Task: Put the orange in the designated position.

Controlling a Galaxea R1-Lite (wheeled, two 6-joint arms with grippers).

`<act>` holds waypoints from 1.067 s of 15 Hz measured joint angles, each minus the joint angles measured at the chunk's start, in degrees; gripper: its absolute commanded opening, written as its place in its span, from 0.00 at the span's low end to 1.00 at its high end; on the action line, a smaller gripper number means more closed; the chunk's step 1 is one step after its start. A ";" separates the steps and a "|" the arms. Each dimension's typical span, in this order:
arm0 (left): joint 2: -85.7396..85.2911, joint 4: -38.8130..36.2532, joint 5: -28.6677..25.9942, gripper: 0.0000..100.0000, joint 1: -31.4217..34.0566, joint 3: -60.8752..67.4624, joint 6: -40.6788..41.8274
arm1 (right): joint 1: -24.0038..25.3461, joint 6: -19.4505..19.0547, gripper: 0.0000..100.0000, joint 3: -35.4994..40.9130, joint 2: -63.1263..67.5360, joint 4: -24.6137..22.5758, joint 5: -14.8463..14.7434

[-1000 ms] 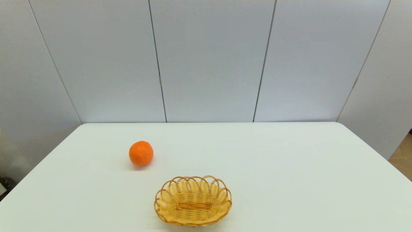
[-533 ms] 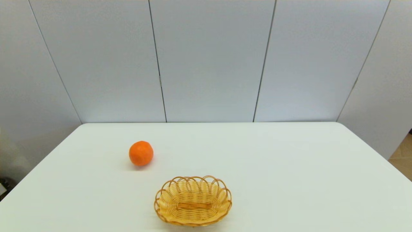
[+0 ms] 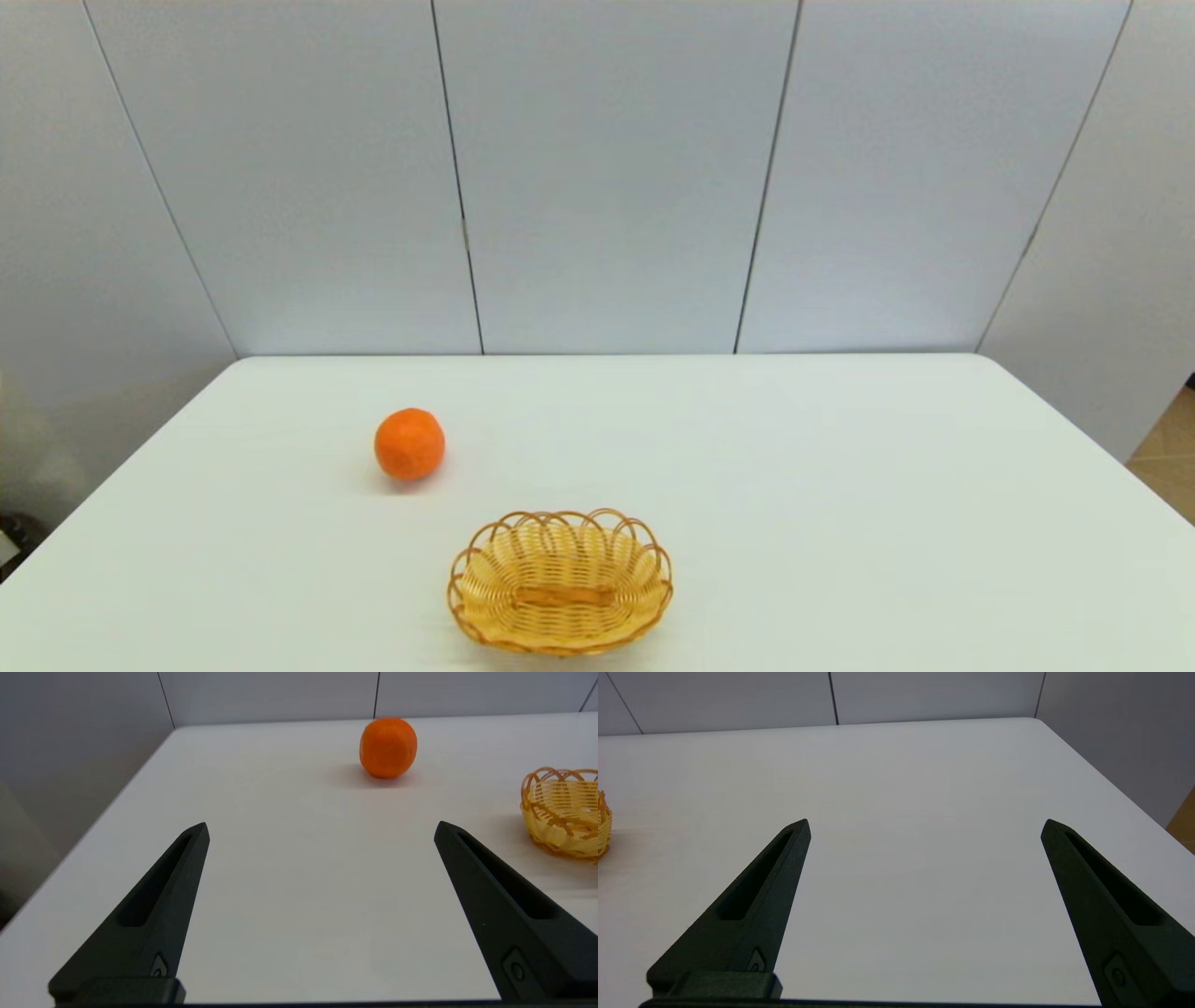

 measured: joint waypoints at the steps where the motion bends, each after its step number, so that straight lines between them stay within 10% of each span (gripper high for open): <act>1: 1.24 -0.05 0.01 1.00 0.00 -1.35 0.72 | 0.00 0.05 1.00 0.00 0.00 -0.01 0.02; 16: 55.27 0.12 -2.94 1.00 -3.47 -43.08 5.81 | 0.00 0.02 1.00 0.00 0.00 0.00 0.00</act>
